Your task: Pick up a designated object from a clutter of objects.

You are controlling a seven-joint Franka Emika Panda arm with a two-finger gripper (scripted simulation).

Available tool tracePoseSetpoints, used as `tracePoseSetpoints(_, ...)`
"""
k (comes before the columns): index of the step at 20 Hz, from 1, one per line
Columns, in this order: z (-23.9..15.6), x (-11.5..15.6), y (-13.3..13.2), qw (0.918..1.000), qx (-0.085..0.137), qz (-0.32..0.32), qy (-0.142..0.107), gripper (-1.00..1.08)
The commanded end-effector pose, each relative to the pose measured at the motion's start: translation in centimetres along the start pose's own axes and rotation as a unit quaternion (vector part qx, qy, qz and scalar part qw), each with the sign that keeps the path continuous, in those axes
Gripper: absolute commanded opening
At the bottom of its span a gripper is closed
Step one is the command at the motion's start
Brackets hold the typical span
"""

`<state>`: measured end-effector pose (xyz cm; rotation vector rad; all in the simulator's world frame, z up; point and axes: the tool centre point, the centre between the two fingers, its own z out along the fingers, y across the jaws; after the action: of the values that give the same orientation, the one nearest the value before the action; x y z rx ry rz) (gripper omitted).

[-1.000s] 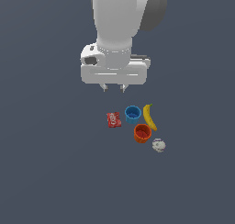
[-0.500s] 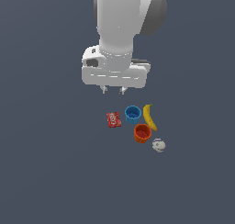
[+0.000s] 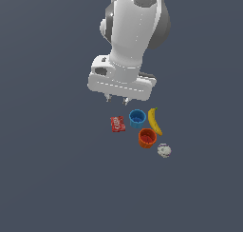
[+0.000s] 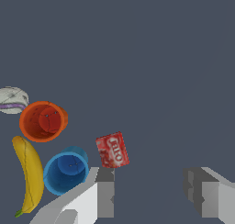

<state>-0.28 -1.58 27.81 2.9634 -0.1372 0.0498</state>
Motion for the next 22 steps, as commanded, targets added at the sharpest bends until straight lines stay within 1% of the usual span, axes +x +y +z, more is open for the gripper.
tracePoseSetpoints(1,0.8,0.1,-0.3,0.9998,-0.016,0.009,0.010,0.28)
tracePoseSetpoints(7,2.8,0.3,-1.2,0.9978,-0.047,0.027,0.037,0.28)
tracePoseSetpoints(12,4.3,0.3,-2.2,0.9952,-0.065,0.038,0.062,0.28)
tracePoseSetpoints(17,5.8,0.1,-3.6,0.9923,-0.075,0.045,0.087,0.28)
tracePoseSetpoints(22,7.3,-0.3,-5.2,0.9895,-0.077,0.049,0.112,0.28)
